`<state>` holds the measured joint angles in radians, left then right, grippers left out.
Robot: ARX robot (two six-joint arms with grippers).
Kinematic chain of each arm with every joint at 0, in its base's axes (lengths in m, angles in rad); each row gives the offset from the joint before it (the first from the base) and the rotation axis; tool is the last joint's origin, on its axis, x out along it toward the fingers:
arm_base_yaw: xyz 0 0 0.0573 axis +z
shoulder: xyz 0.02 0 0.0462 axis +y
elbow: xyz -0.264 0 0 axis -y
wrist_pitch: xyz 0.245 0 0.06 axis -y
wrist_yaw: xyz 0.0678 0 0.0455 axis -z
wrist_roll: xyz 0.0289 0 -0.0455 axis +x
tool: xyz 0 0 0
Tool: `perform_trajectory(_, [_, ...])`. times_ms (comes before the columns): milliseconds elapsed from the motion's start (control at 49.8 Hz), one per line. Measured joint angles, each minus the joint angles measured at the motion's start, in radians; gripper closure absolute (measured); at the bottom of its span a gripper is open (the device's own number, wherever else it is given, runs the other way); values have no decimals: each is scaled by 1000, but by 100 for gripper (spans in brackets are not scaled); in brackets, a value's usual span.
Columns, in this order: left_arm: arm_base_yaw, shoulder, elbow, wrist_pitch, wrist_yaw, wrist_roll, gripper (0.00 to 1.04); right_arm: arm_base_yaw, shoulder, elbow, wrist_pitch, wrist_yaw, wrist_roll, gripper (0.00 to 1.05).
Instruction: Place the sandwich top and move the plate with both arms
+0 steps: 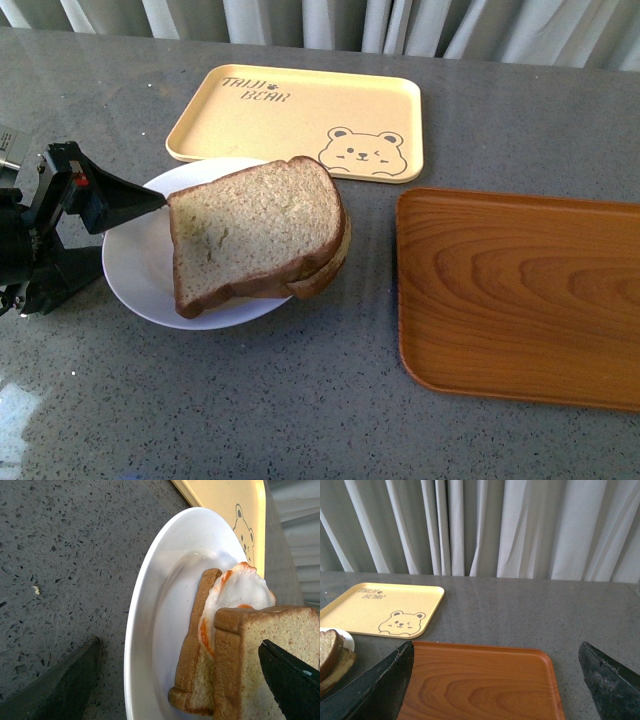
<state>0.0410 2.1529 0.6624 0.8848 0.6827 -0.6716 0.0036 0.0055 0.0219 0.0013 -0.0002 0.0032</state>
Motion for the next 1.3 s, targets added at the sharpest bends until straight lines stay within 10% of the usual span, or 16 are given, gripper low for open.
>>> perform_trajectory(723, [5, 48, -28, 118, 5, -128, 103, 0, 0, 0, 0, 0, 0, 9])
perform_trajectory(1305, [18, 64, -65, 250, 22, -233, 103, 0, 0, 0, 0, 0, 0, 9])
